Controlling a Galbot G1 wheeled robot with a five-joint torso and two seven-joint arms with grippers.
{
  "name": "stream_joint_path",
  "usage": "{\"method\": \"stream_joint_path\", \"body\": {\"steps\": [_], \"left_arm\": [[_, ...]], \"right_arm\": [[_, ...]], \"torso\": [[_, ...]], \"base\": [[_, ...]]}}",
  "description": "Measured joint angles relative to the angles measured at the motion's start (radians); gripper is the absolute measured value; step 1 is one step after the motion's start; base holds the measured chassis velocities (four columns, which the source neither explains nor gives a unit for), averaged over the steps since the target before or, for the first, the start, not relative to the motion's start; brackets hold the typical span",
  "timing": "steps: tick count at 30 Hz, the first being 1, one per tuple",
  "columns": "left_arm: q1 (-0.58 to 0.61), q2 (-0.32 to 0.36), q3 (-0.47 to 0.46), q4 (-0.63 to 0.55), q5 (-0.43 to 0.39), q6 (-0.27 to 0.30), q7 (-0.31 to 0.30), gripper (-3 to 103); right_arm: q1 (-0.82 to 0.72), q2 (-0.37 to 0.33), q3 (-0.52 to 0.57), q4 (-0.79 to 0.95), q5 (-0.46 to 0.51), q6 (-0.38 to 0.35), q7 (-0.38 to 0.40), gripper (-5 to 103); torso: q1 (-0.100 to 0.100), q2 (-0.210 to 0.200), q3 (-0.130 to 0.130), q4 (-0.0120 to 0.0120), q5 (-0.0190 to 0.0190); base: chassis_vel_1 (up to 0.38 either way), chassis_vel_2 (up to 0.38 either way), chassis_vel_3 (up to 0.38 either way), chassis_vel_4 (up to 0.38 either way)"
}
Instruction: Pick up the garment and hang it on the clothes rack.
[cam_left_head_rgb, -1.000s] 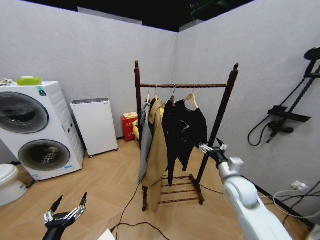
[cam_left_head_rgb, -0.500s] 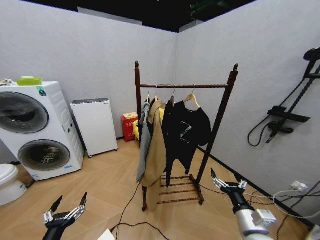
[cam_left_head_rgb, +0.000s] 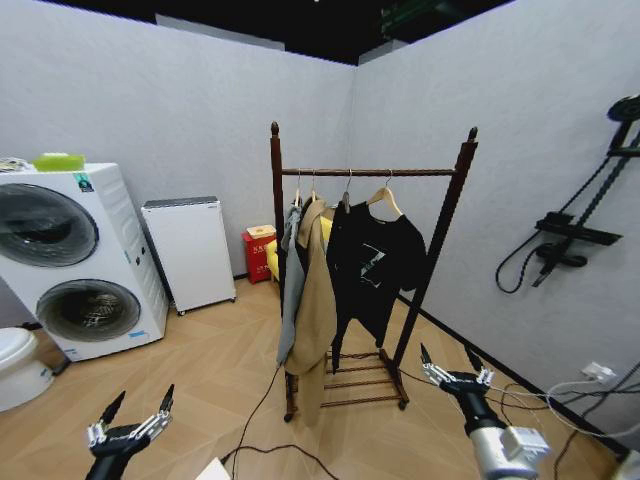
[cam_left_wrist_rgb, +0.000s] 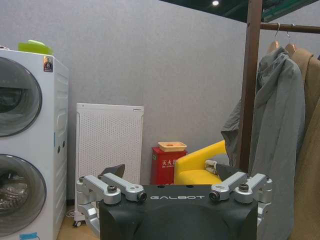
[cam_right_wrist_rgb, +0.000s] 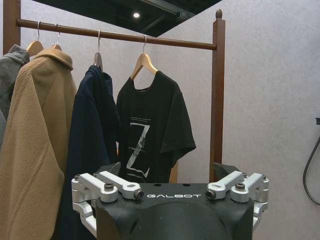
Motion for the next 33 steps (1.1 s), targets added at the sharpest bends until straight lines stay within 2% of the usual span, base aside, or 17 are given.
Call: {"method": "stream_joint_path", "body": {"steps": [15, 33], "left_arm": [[0.000, 0.000, 0.000, 0.000, 0.000, 0.000, 0.000, 100], [0.000, 0.000, 0.000, 0.000, 0.000, 0.000, 0.000, 100]], "right_arm": [[0.004, -0.001, -0.001, -0.003, 0.001, -0.001, 0.001, 100], [0.005, -0.002, -0.002, -0.005, 0.002, -0.002, 0.001, 100]], "torso": [[0.000, 0.000, 0.000, -0.0001, 0.0000], [0.000, 0.000, 0.000, -0.0003, -0.0002]], "base": [[-0.015, -0.013, -0.014, -0.016], [-0.095, -0.102, -0.104, -0.096]]}}
